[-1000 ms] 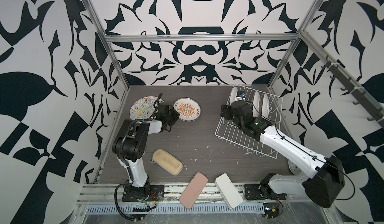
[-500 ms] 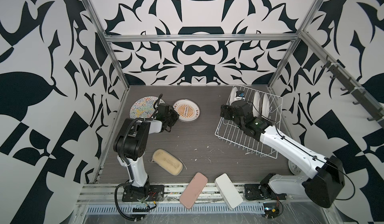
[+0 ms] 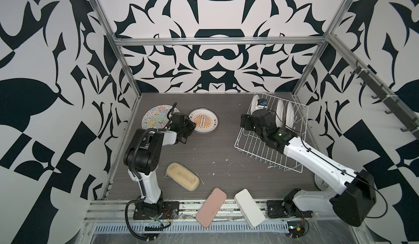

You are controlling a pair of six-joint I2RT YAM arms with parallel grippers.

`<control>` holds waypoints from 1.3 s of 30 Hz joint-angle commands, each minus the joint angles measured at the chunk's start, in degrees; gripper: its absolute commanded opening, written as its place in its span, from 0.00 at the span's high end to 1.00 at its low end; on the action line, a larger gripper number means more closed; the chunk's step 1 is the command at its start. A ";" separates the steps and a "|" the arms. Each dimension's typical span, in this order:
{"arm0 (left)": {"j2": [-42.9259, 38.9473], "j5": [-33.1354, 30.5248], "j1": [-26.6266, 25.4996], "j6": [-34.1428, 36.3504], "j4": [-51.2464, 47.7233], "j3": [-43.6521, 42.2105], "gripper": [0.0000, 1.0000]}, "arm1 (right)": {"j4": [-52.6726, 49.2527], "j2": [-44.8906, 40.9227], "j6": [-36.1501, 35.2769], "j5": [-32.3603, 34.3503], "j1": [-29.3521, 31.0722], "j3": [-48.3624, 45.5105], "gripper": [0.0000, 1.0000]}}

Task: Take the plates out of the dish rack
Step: 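Lower the plate onto the table with the left gripper while the right enters the rack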

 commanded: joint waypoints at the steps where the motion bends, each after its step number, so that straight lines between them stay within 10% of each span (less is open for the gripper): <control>1: -0.18 -0.18 0.28 -0.07 0.92 -0.37 0.56 | 0.36 -1.89 -0.50 0.50 -0.22 1.45 0.12; 18: -1.71 -2.27 0.33 0.36 -7.16 0.56 0.11 | 0.08 -2.39 -1.17 1.71 -0.31 1.10 0.12; 39: -13.39 0.88 0.24 5.85 -4.55 -7.49 0.09 | -16.82 8.43 0.57 32.89 -0.31 11.14 0.12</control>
